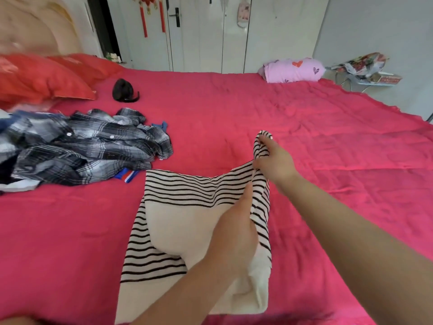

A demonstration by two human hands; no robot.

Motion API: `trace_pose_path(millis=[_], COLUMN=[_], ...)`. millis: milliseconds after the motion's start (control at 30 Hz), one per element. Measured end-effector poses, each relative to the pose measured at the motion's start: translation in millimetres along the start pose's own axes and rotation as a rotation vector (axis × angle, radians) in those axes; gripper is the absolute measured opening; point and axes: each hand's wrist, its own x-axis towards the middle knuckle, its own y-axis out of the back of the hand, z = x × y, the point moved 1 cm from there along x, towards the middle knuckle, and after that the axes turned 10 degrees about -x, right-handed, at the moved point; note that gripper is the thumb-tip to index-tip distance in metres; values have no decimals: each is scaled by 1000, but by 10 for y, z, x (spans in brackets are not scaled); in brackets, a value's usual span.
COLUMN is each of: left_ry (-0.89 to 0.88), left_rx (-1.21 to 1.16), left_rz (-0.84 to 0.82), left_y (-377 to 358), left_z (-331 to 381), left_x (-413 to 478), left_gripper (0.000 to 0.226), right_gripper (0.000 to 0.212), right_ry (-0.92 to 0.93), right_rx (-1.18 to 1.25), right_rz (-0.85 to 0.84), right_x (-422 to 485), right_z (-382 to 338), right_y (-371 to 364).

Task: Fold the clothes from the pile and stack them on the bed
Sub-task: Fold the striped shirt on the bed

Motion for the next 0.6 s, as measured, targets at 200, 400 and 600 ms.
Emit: trace_pose_path(millis=[200, 400, 600], left_ry=[181, 189, 302], left_rx=[651, 621, 651], left_rz=[109, -179, -255], left_y=[812, 735, 619], left_z=[-706, -1253, -1417], left_x=[-315, -396, -379], left_gripper=[80, 68, 64], right_gripper=[60, 62, 65], right_ry=[387, 298, 329], right_rx=[103, -706, -633], right_rz=[-262, -360, -250], right_x=[-376, -816, -835], right_z=[-692, -115, -21], right_y=[-546, -1170, -1122])
